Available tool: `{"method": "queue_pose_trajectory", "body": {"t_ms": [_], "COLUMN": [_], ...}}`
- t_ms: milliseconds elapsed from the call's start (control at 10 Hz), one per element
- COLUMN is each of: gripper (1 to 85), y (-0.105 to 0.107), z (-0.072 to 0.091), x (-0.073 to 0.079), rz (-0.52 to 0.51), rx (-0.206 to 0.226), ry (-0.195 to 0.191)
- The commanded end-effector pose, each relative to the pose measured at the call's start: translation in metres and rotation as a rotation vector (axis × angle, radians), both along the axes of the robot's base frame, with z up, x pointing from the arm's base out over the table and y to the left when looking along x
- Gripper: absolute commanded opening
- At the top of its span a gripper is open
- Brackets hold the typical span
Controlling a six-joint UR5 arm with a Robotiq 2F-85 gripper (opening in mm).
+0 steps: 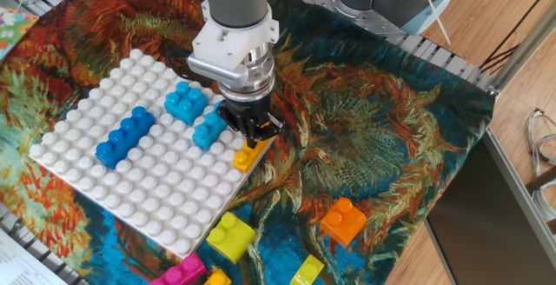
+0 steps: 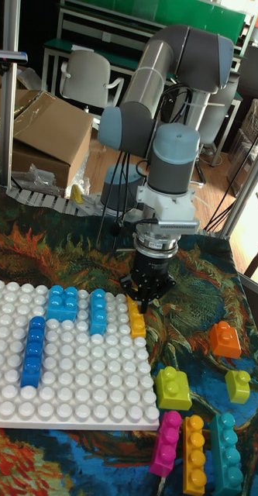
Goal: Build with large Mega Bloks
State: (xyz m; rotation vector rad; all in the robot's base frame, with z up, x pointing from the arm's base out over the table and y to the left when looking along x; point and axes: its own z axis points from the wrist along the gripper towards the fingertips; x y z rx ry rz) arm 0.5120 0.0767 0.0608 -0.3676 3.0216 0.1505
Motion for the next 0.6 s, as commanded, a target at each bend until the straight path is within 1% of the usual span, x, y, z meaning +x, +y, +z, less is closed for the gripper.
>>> {"method": "queue_pose_trajectory", "body": {"t_ms": [0, 300, 500], "gripper": [1.3, 1.3, 1.3], "y": [0.0026, 0.0028, -0.0010], "z": [0.0101, 0.0072, 0.0117], "x": [-0.0025, -0.0013, -0.0075], "rz": [-0.002, 0.000, 0.002], "rx": [0.014, 0.017, 0.017], "ry": [0.010, 0.009, 0.015]}}
